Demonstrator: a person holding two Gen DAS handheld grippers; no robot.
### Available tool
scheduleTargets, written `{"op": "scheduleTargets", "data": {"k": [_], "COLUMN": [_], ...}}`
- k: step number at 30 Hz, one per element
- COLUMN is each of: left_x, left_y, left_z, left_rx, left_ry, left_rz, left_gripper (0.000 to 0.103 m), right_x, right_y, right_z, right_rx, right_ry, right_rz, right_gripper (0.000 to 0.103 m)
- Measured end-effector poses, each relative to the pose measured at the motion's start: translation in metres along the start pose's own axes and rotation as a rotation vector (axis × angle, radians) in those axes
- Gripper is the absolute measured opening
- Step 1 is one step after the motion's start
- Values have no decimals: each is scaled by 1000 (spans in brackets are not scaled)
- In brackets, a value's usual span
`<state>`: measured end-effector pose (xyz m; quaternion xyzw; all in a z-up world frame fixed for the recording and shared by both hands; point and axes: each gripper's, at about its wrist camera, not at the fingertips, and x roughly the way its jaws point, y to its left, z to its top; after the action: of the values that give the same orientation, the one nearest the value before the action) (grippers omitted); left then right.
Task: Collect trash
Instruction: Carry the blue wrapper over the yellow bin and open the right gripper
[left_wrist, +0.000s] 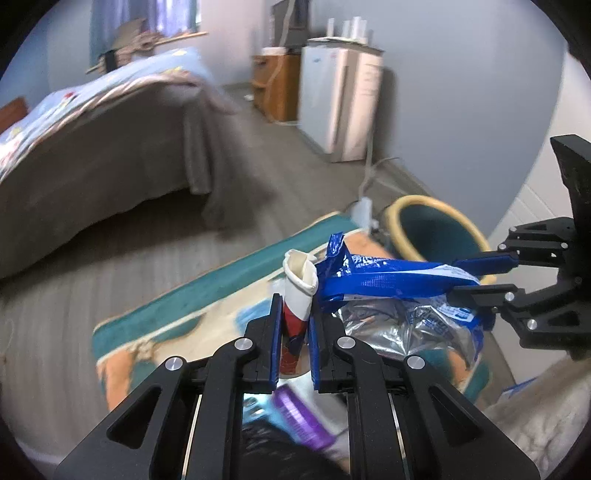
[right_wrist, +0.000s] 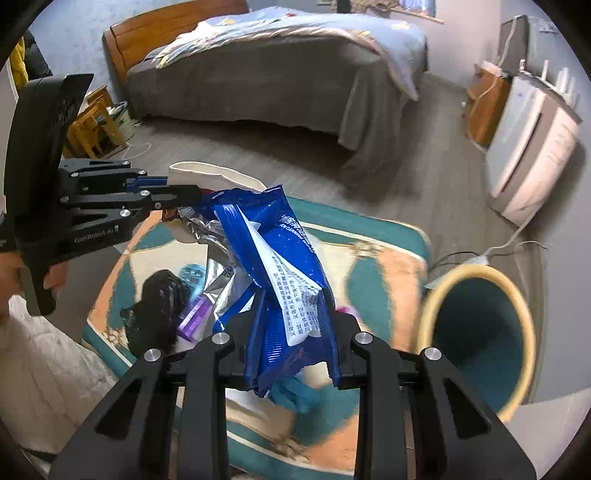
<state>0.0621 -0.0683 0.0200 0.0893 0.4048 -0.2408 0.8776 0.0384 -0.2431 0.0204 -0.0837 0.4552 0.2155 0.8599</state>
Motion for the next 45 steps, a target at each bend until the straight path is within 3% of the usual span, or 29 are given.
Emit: {"op": "scheduleTargets", "data": {"k": [8, 15, 19, 25, 34, 40, 45], "left_x": [22, 45, 53, 68, 92, 116, 141], "left_y": [-39, -69, -73, -90, -154, -189, -213], "left_z": [18, 34, 52, 64, 76, 86, 87], "left_rx": [0, 33, -1, 72, 219, 284, 358], "left_ry": [40, 50, 35, 50, 43, 49, 72], "left_rz": [-96, -137, -148, -113, -151, -181, -165], "left_gripper": [14, 14, 12, 9, 9, 9, 10], "right_x": [-17, -25, -32, -43, -44, -35, -26], "right_y": [-37, -59, -89, -134, -199, -221, -229], "right_z": [-28, -47, -65, -91, -111, -117, -123], "right_rx": [50, 84, 160, 282, 544, 617, 649], "right_ry": [21, 29, 43, 45, 19, 27, 46], "right_rz": [-64, -150, -188, -251, -378, -426, -457], "right_gripper": [25, 24, 24, 24, 24, 24, 25]}}
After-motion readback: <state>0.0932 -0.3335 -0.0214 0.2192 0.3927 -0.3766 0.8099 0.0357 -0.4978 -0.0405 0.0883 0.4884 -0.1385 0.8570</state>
